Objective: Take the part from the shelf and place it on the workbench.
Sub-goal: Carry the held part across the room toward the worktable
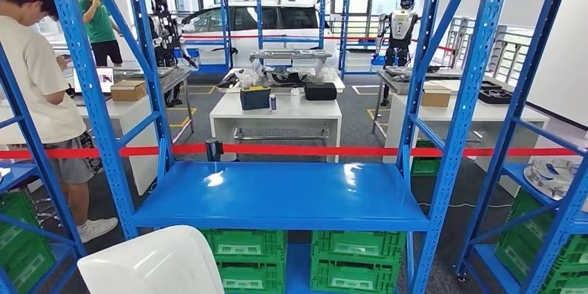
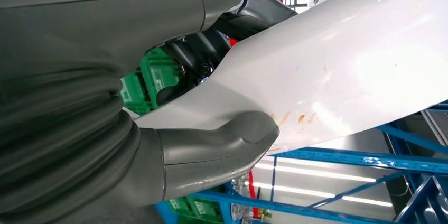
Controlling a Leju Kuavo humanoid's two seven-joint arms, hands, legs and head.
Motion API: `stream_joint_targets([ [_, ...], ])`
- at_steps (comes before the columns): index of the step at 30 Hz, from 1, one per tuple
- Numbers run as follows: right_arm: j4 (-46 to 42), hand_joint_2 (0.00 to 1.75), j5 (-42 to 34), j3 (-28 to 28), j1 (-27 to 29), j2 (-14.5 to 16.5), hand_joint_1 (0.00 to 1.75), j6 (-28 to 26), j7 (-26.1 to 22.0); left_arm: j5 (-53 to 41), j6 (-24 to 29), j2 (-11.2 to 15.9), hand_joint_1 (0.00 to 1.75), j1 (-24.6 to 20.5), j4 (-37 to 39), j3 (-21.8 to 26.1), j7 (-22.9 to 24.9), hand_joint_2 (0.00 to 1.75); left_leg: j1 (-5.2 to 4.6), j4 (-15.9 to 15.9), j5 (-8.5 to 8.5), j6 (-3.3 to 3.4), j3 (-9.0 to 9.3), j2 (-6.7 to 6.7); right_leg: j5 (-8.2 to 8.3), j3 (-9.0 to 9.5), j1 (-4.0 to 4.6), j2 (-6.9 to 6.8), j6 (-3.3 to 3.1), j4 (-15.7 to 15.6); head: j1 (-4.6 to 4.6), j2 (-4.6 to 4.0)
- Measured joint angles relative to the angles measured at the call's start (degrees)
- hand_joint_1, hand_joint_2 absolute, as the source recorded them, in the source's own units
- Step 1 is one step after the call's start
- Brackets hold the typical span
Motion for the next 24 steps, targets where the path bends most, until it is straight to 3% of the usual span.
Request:
stream_joint_targets([
  [1, 0.00, 1.75, -0.02, 0.00, 0.02, 0.04, 0.00, 0.01, -0.13, -0.03, -0.01, -0.09, 1.75, 0.02, 0.12, 0.01, 0.01, 1.75, -0.06, 0.07, 0.78, 0.11, -0.92, 0.06, -2.46, -0.74, -0.01, 0.03, 0.08, 3.89, 0.01, 0.00],
  [2, 0.00, 1.75, -0.07, -0.01, 0.02, 0.05, 0.00, 0.01, -0.34, -0.04, -0.02, -0.13, 1.75, 0.05, 0.26, 0.01, 0.01, 1.75, -0.12, 0.20, 1.54, 0.10, -1.89, 0.13, -3.48, -1.06, -0.02, 0.06, 0.14, 7.11, 0.01, 0.00],
  [3, 0.00, 1.75, -0.14, -0.04, 0.03, 0.05, 0.00, 0.01, -0.67, -0.04, -0.05, -0.14, 1.75, 0.10, 0.41, 0.03, -0.01, 1.75, -0.14, 0.43, 2.30, 0.03, -2.97, 0.18, -2.97, -0.70, -0.02, 0.07, 0.16, 8.96, 0.01, 0.00],
  [4, -0.01, 1.75, -0.22, -0.10, 0.03, 0.05, 0.00, 0.01, -1.04, -0.03, -0.13, -0.15, 1.75, 0.15, 0.58, 0.07, -0.02, 1.75, -0.13, 0.75, 2.98, -0.10, -4.13, 0.20, -1.41, 0.51, -0.03, 0.08, 0.15, 8.95, 0.02, 0.00],
  [6, -0.02, 1.75, -0.34, -0.33, -0.03, 0.05, 0.00, 0.01, -1.52, -0.01, -0.43, -0.17, 1.75, 0.22, 0.95, 0.16, -0.05, 1.75, -0.04, 1.72, 4.08, -0.52, -6.42, 0.20, 1.09, 5.78, -0.06, 0.11, 0.03, 3.20, 0.04, 0.00],
  [8, -0.02, 1.75, -0.28, -0.53, -0.21, 0.08, 0.00, 0.01, -1.67, 0.01, -0.80, -0.29, 1.75, 0.11, 1.27, 0.22, -0.06, 1.75, -0.09, 2.74, 4.86, -1.14, -7.90, 0.22, -0.27, 11.42, 0.12, 0.22, -0.36, -4.91, 0.07, 0.00],
  [9, -0.01, 1.75, -0.25, -0.57, -0.29, 0.10, 0.00, 0.01, -1.77, 0.02, -0.99, -0.39, 1.75, -0.01, 1.41, 0.23, -0.05, 1.75, -0.10, 3.00, 5.28, -1.48, -8.25, 0.25, -1.29, 12.77, 0.25, 0.29, -0.63, -7.31, 0.08, 0.00],
  [11, 0.00, 1.75, -0.38, -0.71, -0.32, 0.20, 0.00, 0.01, -2.01, 0.02, -1.35, -0.61, 1.75, -0.32, 1.69, 0.22, 0.07, 1.75, -0.03, 3.07, 6.14, -2.23, -8.60, 0.25, -1.35, 12.67, 0.39, 0.27, -1.35, -8.43, 0.08, 0.00],
  [13, 0.00, 1.75, -0.64, -1.00, -0.37, 0.34, 0.00, -0.01, -1.88, 0.03, -1.65, -0.71, 1.75, -0.61, 2.02, 0.20, 0.42, 1.75, 0.16, 4.23, 4.54, -2.88, -9.44, 0.02, -0.17, 11.64, 0.32, 0.04, -2.24, -8.53, 0.05, 0.00],
  [16, 0.00, 1.75, -0.77, -1.29, -0.49, 0.43, 0.00, -0.02, -1.13, 0.11, -1.91, -0.72, 1.75, -0.99, 2.54, 0.17, 0.84, 1.75, 0.40, 12.72, -3.44, -3.54, -11.64, -0.26, 1.93, 9.24, 0.35, -0.16, -3.01, -8.57, -0.05, 0.00],
  [17, 0.00, 1.75, -0.82, -1.36, -0.49, 0.44, 0.00, -0.03, -1.02, 0.20, -1.92, -0.73, 1.75, -1.05, 2.70, 0.15, 0.90, 1.75, 0.44, 16.00, -5.01, -3.65, -11.99, -0.27, 2.68, 8.30, 0.41, -0.17, -3.01, -8.53, -0.07, 0.00],
  [18, 0.00, 1.75, -0.94, -1.43, -0.47, 0.45, 0.00, -0.03, -1.03, 0.33, -1.92, -0.73, 1.75, -1.05, 2.84, 0.14, 0.93, 1.75, 0.45, 18.11, -5.11, -3.67, -11.82, -0.28, 3.42, 7.36, 0.46, -0.18, -2.97, -8.49, -0.06, 0.00],
  [20, 0.00, 1.75, -1.20, -1.64, -0.45, 0.50, 0.00, -0.03, -1.17, 0.64, -1.91, -0.74, 1.75, -1.05, 3.00, 0.14, 0.97, 1.75, 0.45, 17.14, -2.31, -3.44, -9.14, -0.29, 4.90, 5.47, 0.55, -0.20, -2.79, -8.38, -0.06, 0.00],
  [21, 0.00, 1.75, -1.30, -1.80, -0.46, 0.54, 0.00, -0.02, -1.23, 0.76, -1.91, -0.75, 1.75, -1.05, 3.01, 0.14, 0.97, 1.75, 0.42, 14.07, -0.97, -3.18, -6.50, -0.32, 5.60, 4.67, 0.58, -0.20, -2.67, -8.32, -0.04, 0.00],
  [22, 0.00, 1.75, -1.34, -1.99, -0.45, 0.59, 0.00, -0.03, -1.26, 0.81, -1.90, -0.80, 1.75, -1.08, 3.00, 0.14, 0.97, 1.75, 0.31, 9.67, -0.77, -2.87, -3.18, -0.34, 6.25, 3.96, 0.66, -0.19, -2.48, -8.26, -0.05, 0.00],
  [24, 0.00, 1.75, -1.40, -2.31, -0.41, 0.68, 0.00, -0.02, -1.19, 0.84, -1.90, -0.94, 1.75, -1.27, 3.02, 0.14, 0.97, 1.75, -0.04, 2.21, -2.12, -2.32, 1.72, -0.40, 7.50, 3.21, 0.67, -0.26, -1.94, -8.29, -0.04, 0.01],
])
